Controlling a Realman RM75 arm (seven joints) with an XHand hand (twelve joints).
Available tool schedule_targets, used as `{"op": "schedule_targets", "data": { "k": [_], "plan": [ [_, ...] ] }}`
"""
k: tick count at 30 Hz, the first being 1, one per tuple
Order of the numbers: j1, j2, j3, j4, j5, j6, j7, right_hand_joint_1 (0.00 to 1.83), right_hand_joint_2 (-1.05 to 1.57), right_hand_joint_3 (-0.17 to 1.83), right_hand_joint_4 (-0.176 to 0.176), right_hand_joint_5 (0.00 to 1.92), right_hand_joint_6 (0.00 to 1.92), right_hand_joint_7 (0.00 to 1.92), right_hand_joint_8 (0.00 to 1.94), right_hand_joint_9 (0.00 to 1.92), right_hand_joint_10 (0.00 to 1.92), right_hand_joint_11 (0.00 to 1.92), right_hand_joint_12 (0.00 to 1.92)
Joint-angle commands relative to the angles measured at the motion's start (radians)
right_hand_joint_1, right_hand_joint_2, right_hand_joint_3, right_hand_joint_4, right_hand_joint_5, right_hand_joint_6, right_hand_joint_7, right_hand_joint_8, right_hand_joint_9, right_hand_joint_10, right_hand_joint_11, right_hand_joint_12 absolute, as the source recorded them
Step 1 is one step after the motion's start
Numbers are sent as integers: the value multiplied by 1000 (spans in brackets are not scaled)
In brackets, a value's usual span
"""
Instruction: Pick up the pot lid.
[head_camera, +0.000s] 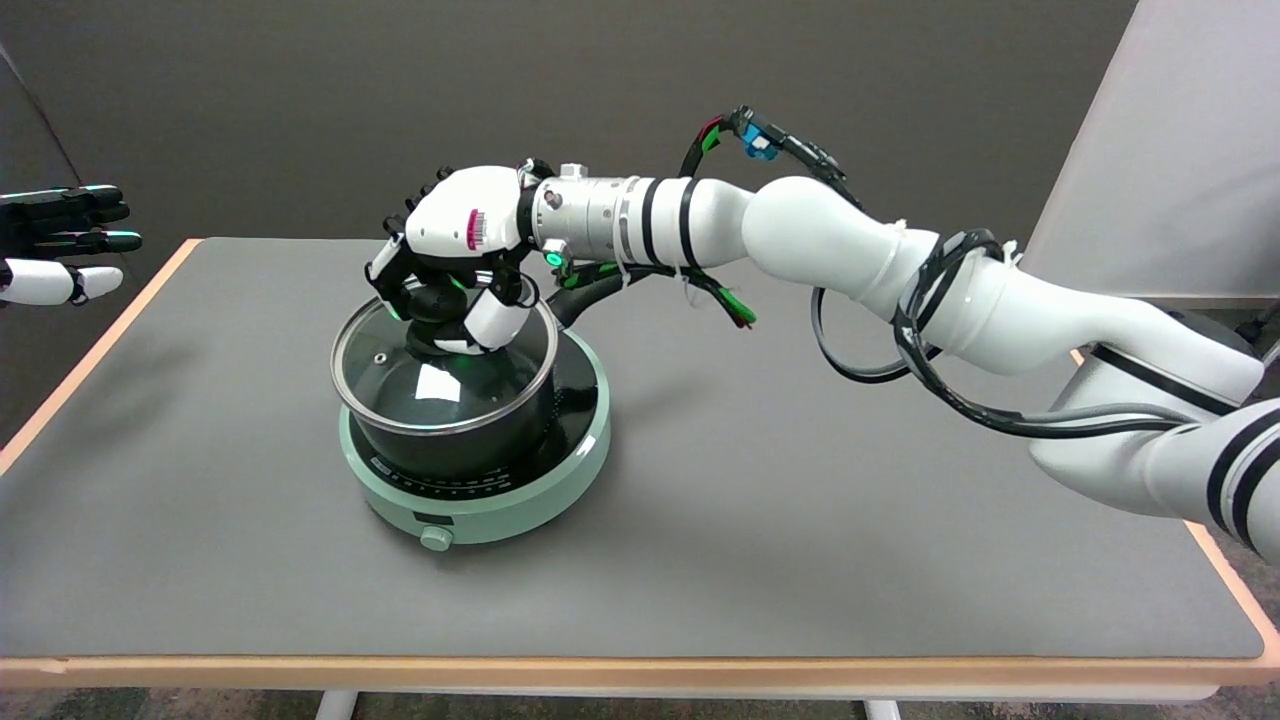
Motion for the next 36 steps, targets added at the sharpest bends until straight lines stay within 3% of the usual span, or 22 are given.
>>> {"op": "schedule_targets", "data": {
  "k": [1,25,36],
  "plan": [
    [17,0,0,-7,3,5,-2,1365,810,669,176,744,1108,931,1281,877,1200,618,932],
    [138,10,1,-11,48,-22,-2,1365,817,655,176,735,1136,931,1276,867,1270,637,978],
    [170,68,18,7,60,13,-2,1365,817,656,176,733,1146,930,1277,864,1280,641,985]
  ]
}}
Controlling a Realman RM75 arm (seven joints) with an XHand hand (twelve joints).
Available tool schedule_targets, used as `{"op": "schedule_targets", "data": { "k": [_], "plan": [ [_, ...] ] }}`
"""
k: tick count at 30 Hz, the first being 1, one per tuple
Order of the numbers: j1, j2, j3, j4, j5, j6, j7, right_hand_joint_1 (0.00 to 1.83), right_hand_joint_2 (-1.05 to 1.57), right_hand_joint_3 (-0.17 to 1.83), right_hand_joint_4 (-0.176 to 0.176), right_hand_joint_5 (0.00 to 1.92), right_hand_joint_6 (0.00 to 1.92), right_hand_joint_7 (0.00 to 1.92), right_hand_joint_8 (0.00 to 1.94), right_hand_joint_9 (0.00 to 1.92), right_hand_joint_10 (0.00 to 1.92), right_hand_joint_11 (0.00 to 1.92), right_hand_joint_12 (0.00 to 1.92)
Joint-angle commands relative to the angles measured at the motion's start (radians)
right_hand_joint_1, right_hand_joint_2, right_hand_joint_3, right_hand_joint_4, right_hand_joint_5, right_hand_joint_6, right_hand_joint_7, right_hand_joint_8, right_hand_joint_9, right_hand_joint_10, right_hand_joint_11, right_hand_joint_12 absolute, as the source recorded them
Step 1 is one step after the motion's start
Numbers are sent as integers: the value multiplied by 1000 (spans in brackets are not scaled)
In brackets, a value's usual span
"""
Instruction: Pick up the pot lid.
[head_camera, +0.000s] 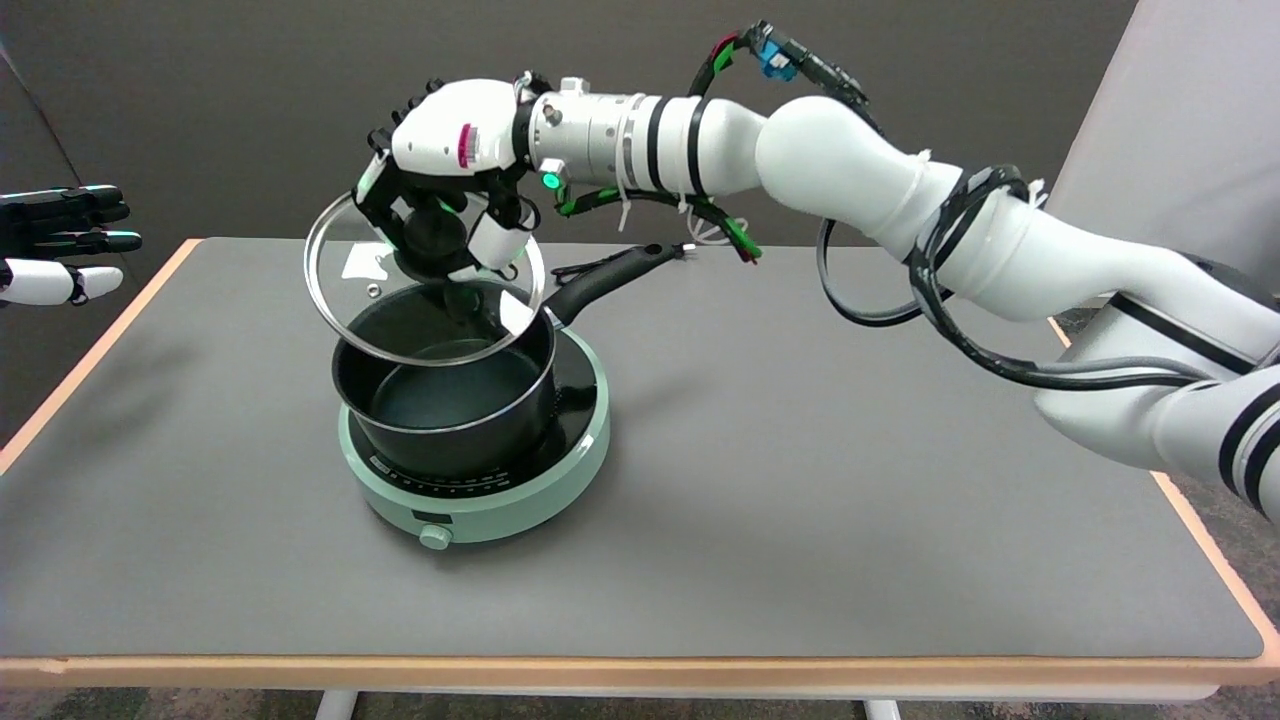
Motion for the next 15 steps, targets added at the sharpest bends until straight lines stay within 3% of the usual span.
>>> {"op": "schedule_targets", "data": {
  "k": [1,3,4,5,15],
  "plan": [
    [57,68,28,14,23,31,-1,1365,817,654,176,733,1146,931,1276,865,1282,641,986],
    [61,86,46,17,21,33,-2,1365,818,652,176,734,1154,931,1274,863,1282,642,989],
    [168,101,-126,171,76,4,-35,1365,818,651,176,734,1158,931,1274,865,1281,643,990],
    [63,115,74,14,19,39,-1,1365,819,651,176,734,1158,931,1274,865,1282,643,992],
    [36,263,230,18,-89,110,-7,1365,823,641,176,738,1191,930,1269,874,1327,693,1040]
  ]
}}
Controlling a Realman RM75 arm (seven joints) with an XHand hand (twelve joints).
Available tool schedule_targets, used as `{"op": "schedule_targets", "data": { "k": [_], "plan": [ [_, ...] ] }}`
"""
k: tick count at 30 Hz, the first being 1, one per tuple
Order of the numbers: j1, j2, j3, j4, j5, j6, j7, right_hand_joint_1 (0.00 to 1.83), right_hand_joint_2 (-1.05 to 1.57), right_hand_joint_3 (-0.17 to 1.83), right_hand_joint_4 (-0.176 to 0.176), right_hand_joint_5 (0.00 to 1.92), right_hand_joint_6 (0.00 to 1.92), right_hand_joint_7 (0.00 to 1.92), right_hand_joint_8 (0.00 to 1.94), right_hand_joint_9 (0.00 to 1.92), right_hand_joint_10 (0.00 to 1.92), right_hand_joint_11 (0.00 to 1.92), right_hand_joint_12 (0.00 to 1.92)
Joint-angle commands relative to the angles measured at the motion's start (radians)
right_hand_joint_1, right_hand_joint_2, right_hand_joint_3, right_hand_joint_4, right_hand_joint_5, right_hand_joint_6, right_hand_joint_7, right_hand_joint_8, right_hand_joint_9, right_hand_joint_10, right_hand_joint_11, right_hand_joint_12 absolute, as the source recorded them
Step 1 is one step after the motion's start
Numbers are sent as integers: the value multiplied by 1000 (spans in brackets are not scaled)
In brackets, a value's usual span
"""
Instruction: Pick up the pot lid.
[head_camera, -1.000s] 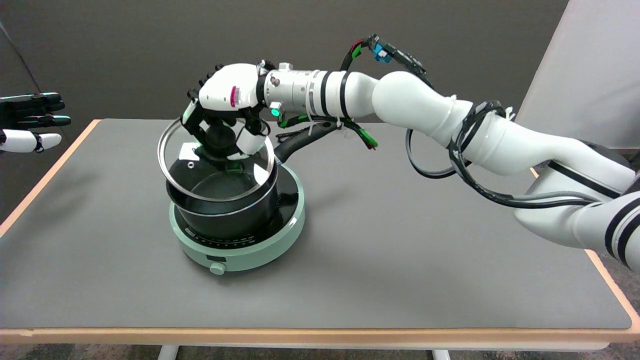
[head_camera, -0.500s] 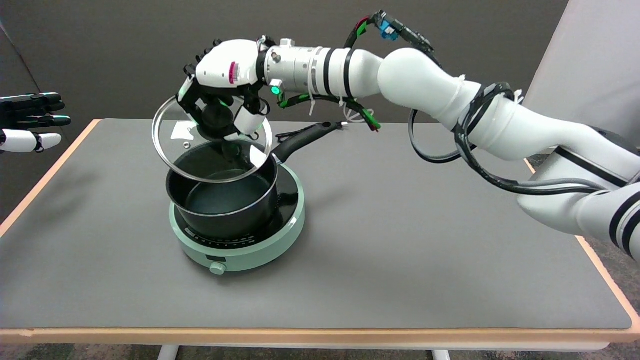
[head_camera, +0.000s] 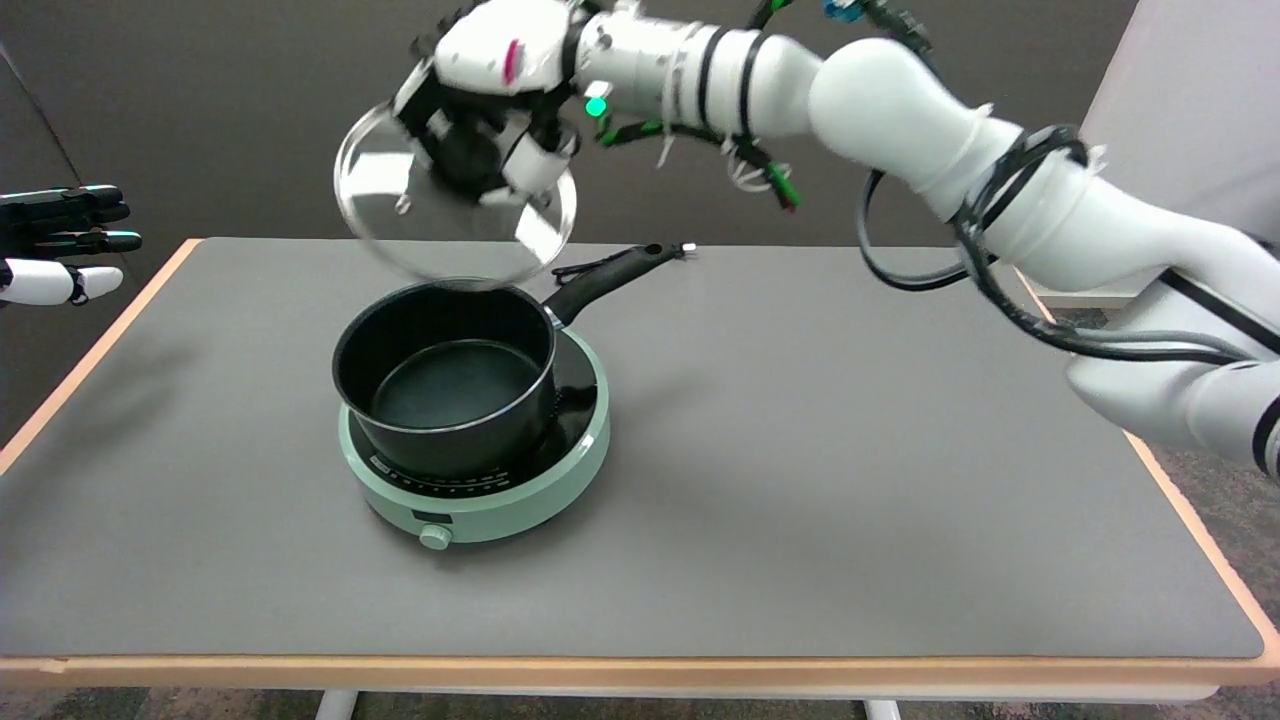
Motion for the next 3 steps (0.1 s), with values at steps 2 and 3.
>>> {"op": "schedule_targets", "data": {
  "k": [2,3],
  "plan": [
    [-24,215,214,11,-112,92,-4,1366,822,642,176,738,1195,931,1267,875,1334,701,1042],
    [-32,237,240,18,-125,92,-6,1366,821,641,176,738,1197,933,1265,876,1336,713,1049]
  ]
}}
